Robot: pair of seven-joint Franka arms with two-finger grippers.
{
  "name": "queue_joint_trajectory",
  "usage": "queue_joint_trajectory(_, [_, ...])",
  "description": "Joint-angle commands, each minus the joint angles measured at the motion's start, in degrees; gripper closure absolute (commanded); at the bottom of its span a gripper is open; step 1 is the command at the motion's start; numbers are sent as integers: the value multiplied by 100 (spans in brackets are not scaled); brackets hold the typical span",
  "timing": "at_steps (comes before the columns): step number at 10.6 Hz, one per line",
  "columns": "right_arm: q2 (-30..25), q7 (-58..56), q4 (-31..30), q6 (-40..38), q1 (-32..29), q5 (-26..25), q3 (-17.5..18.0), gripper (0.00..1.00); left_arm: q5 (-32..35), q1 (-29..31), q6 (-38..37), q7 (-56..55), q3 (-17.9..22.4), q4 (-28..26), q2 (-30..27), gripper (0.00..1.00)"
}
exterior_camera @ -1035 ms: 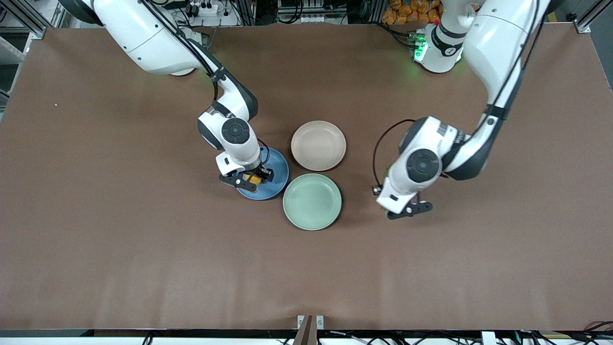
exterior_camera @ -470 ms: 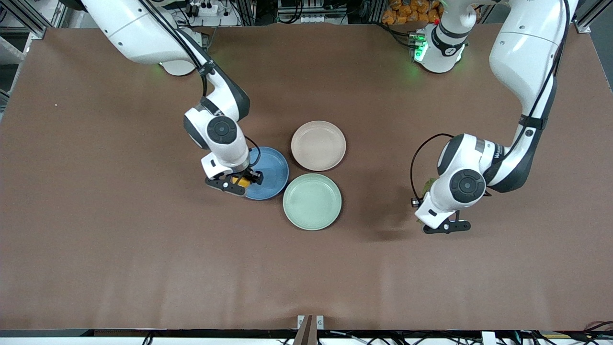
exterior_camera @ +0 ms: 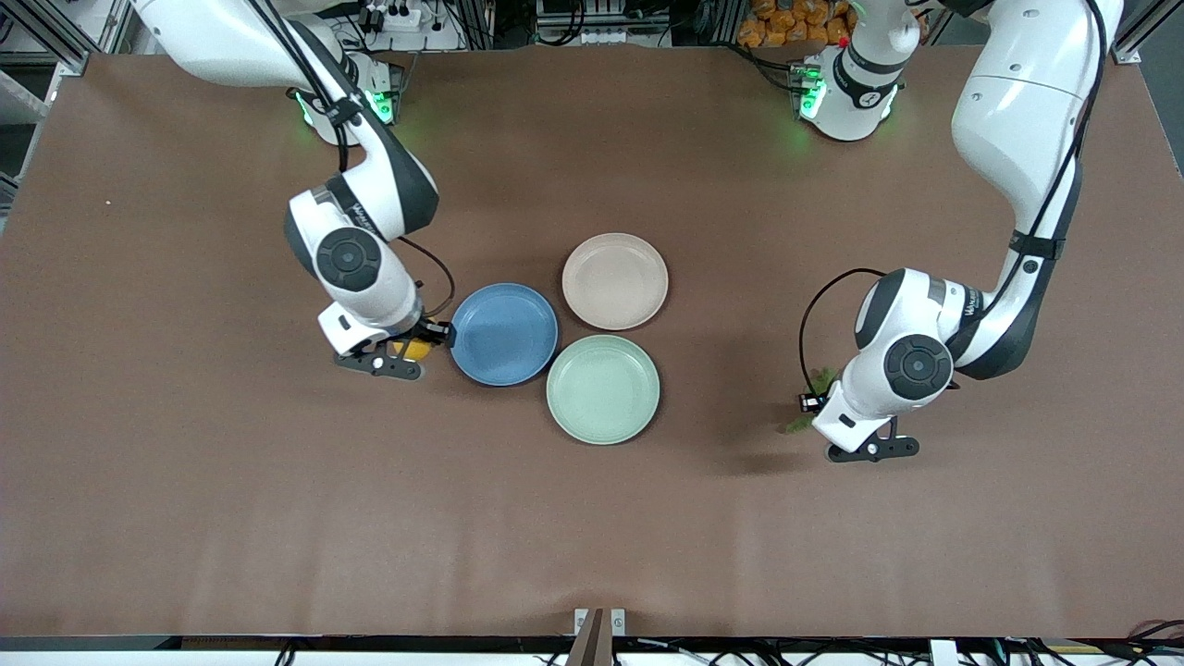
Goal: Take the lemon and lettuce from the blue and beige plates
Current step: 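Carry the lettuce away with the left gripper while the right gripper carries the lemon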
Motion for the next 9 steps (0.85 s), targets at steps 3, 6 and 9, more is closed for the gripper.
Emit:
queue_joint_trajectory(3, [-744, -1551, -619, -36, -214, 412, -563, 74, 78, 68, 10, 88, -33, 95, -105, 0])
queue_joint_trajectory(6, [-982, -2607, -673, -377, -215, 808, -1205, 74, 95, 68, 2, 97, -33, 77, -316, 0])
queue_joint_trajectory(9, [-1001, -3048, -682, -441, -215, 808, -1592, 74, 69, 68, -112, 97, -76, -167, -631, 0])
